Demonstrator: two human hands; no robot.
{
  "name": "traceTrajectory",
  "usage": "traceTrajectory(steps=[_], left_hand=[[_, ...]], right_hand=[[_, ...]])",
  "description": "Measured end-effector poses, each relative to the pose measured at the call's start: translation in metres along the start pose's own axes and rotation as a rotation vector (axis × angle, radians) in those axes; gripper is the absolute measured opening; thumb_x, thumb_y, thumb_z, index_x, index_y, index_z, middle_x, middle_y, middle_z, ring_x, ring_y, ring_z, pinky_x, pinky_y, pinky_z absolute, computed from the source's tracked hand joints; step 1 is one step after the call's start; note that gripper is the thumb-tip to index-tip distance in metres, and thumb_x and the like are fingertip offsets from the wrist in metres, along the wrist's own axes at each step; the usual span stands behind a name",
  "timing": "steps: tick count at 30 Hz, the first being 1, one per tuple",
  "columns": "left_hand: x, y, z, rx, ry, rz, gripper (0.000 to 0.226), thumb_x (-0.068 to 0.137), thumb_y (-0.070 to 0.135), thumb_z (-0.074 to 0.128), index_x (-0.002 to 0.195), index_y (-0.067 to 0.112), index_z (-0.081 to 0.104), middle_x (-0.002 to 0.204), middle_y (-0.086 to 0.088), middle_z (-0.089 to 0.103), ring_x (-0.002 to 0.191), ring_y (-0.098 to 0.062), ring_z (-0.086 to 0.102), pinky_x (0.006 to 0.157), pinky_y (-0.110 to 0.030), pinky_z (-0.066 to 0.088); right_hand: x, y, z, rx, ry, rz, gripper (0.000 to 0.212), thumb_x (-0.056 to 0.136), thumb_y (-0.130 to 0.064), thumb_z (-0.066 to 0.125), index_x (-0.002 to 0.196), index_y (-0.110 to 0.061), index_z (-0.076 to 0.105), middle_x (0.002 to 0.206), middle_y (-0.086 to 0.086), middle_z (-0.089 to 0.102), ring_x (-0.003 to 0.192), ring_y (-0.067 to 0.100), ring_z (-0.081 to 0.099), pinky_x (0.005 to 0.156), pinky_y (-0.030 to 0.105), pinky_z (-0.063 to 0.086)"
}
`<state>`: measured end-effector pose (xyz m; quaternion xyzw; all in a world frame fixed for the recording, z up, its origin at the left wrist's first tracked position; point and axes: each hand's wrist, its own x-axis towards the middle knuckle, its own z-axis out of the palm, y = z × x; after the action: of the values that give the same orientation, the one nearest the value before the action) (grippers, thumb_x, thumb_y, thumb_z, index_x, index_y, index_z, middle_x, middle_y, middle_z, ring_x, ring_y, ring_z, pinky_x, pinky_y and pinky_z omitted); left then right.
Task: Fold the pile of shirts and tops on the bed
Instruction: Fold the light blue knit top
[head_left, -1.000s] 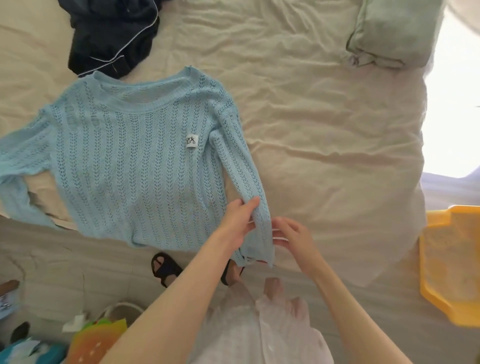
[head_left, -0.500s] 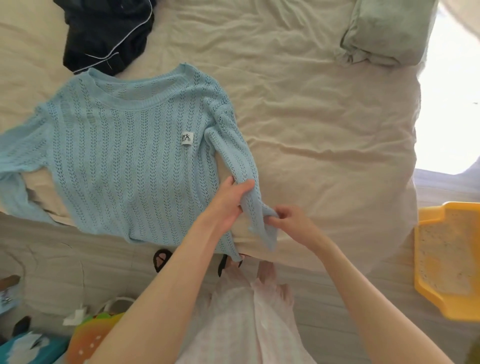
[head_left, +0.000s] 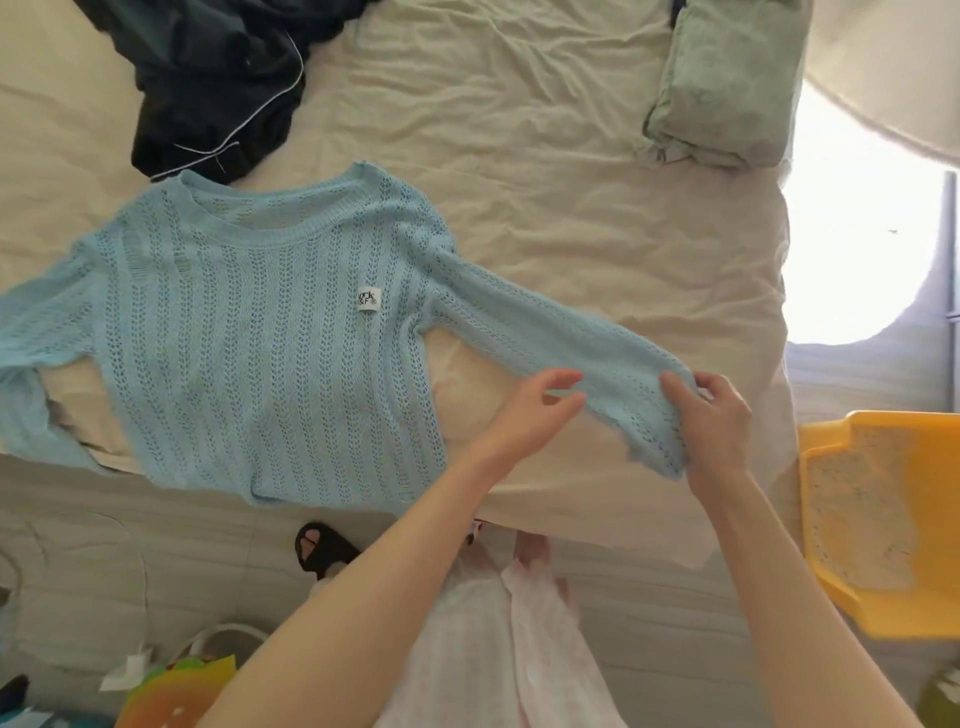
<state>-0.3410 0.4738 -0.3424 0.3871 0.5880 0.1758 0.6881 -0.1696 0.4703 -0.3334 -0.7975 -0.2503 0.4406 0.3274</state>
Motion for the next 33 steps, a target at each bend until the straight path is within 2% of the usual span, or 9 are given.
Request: traceTrajectory(steps=[5, 9, 12, 15, 18, 23, 25, 28, 33], left_hand=[[0.002, 0.014, 0.018, -0.230, 0.023, 0.027, 0.034, 0.095, 0.032, 0.052, 0.123, 0.014, 0.054, 0.119, -0.008, 0.061, 0.110, -0.020, 0.059, 0.095, -0.034, 0.049], [0.001, -0.007, -0.007, -0.276, 0.133, -0.072, 0.039, 0.086, 0.026, 0.066, 0.120, 0.009, 0.057, 0.108, -0.011, 0.065, 0.098, -0.023, 0.063, 0.089, -0.034, 0.051], [-0.007, -0.026, -0.031, -0.153, 0.193, -0.084, 0.023, 0.088, 0.003, 0.056, 0.110, 0.002, 0.063, 0.094, -0.009, 0.064, 0.087, -0.019, 0.058, 0.078, -0.030, 0.046], [-0.018, -0.035, -0.061, -0.101, 0.257, -0.141, 0.017, 0.090, 0.010, 0.045, 0.089, 0.005, 0.062, 0.081, -0.009, 0.054, 0.076, -0.018, 0.049, 0.069, -0.032, 0.038], [-0.047, -0.025, -0.100, -0.413, 0.324, -0.095, 0.023, 0.091, 0.004, 0.036, 0.074, 0.010, 0.051, 0.068, -0.003, 0.054, 0.067, -0.018, 0.052, 0.059, -0.026, 0.041], [-0.110, -0.047, -0.198, -0.799, 0.422, 0.058, 0.026, 0.088, 0.023, 0.047, 0.097, 0.013, 0.068, 0.098, -0.005, 0.069, 0.094, -0.018, 0.066, 0.077, -0.030, 0.054], [-0.116, -0.084, -0.238, -0.742, 0.637, -0.081, 0.025, 0.092, 0.022, 0.049, 0.105, 0.010, 0.066, 0.107, -0.011, 0.066, 0.104, -0.024, 0.063, 0.089, -0.036, 0.051], [-0.118, -0.138, -0.276, -0.464, 0.859, -0.327, 0.015, 0.088, 0.019, 0.048, 0.097, 0.012, 0.058, 0.091, -0.010, 0.058, 0.091, -0.022, 0.054, 0.072, -0.033, 0.042], [-0.098, -0.154, -0.303, -0.008, 0.803, -0.430, 0.032, 0.094, 0.015, 0.046, 0.124, 0.010, 0.054, 0.119, -0.006, 0.055, 0.110, -0.023, 0.051, 0.090, -0.032, 0.039]], right_hand=[[-0.006, -0.019, 0.008, 0.290, -0.495, 0.134, 0.039, 0.101, -0.034, 0.036, 0.099, -0.008, 0.065, 0.086, 0.001, 0.073, 0.074, 0.011, 0.068, 0.063, 0.022, 0.054], [-0.011, -0.019, 0.028, 0.362, -0.651, 0.322, 0.075, 0.096, -0.056, 0.015, 0.101, 0.001, 0.063, 0.090, 0.010, 0.073, 0.081, 0.016, 0.071, 0.067, 0.023, 0.057], [-0.015, -0.008, 0.040, 0.332, -0.593, 0.297, 0.066, 0.099, -0.049, 0.023, 0.095, 0.003, 0.064, 0.086, 0.014, 0.073, 0.080, 0.020, 0.071, 0.072, 0.025, 0.058], [-0.018, 0.003, 0.055, 0.206, -0.464, 0.231, 0.038, 0.102, -0.028, 0.036, 0.090, -0.003, 0.062, 0.083, 0.012, 0.067, 0.074, 0.019, 0.066, 0.068, 0.022, 0.056], [-0.024, 0.012, 0.079, 0.071, -0.473, 0.241, 0.024, 0.100, -0.018, 0.041, 0.091, -0.007, 0.061, 0.082, 0.009, 0.064, 0.073, 0.018, 0.062, 0.066, 0.022, 0.052], [-0.045, 0.013, 0.142, -0.086, -0.578, 0.220, 0.022, 0.099, -0.021, 0.044, 0.089, -0.013, 0.062, 0.080, 0.004, 0.066, 0.073, 0.016, 0.062, 0.068, 0.025, 0.050], [-0.054, 0.012, 0.164, -0.137, -0.626, 0.206, 0.022, 0.099, -0.023, 0.042, 0.089, -0.015, 0.060, 0.081, 0.003, 0.066, 0.074, 0.015, 0.062, 0.069, 0.025, 0.050], [-0.064, 0.011, 0.192, -0.198, -0.646, 0.196, 0.023, 0.099, -0.023, 0.042, 0.086, -0.015, 0.059, 0.081, 0.004, 0.065, 0.074, 0.016, 0.062, 0.068, 0.025, 0.049], [-0.066, 0.007, 0.228, -0.210, -0.578, 0.233, 0.016, 0.096, -0.017, 0.046, 0.090, -0.009, 0.059, 0.080, 0.007, 0.064, 0.071, 0.018, 0.060, 0.068, 0.026, 0.048]])
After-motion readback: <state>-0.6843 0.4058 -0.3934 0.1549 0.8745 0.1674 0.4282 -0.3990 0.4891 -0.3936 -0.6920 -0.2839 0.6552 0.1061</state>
